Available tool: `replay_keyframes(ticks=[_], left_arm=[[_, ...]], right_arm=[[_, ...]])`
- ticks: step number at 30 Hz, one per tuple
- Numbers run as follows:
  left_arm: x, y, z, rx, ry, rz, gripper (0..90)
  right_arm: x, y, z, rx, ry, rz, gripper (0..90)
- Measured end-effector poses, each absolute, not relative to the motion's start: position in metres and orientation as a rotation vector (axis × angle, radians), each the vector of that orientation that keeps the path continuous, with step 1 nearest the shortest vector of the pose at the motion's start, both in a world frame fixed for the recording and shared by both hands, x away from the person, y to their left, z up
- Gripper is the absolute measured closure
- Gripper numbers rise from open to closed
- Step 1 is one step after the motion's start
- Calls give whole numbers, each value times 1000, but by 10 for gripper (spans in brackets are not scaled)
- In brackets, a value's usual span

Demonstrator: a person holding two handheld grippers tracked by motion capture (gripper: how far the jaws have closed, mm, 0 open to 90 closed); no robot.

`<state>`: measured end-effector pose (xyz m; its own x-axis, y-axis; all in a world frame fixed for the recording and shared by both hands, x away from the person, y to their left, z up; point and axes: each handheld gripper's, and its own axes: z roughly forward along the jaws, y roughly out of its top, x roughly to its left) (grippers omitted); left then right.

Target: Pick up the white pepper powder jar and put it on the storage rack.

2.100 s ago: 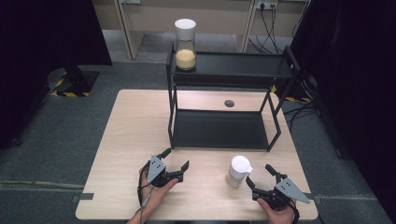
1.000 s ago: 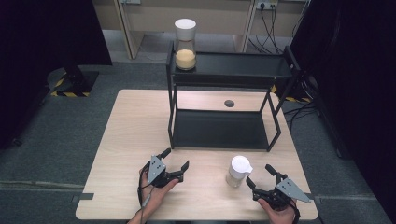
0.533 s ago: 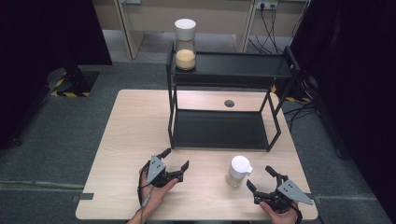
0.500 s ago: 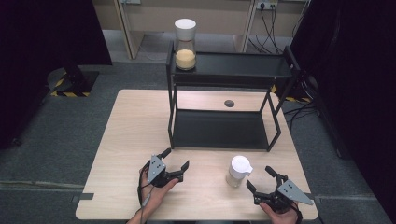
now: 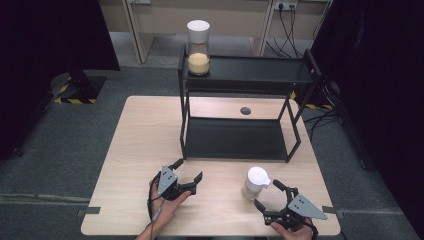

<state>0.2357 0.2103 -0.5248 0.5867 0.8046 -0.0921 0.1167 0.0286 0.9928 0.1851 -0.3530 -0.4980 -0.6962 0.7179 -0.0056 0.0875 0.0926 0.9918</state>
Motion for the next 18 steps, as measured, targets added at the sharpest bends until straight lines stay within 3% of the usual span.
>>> replay_keyframes(ticks=[7, 18], left_arm=[[236, 210, -525, 1472, 824, 640, 114], [235, 210, -525, 1477, 818, 645, 114]], right_arm=[[199, -342, -496, 794, 1879, 1632, 65], [217, -335, -489, 763, 1918, 1606, 167]])
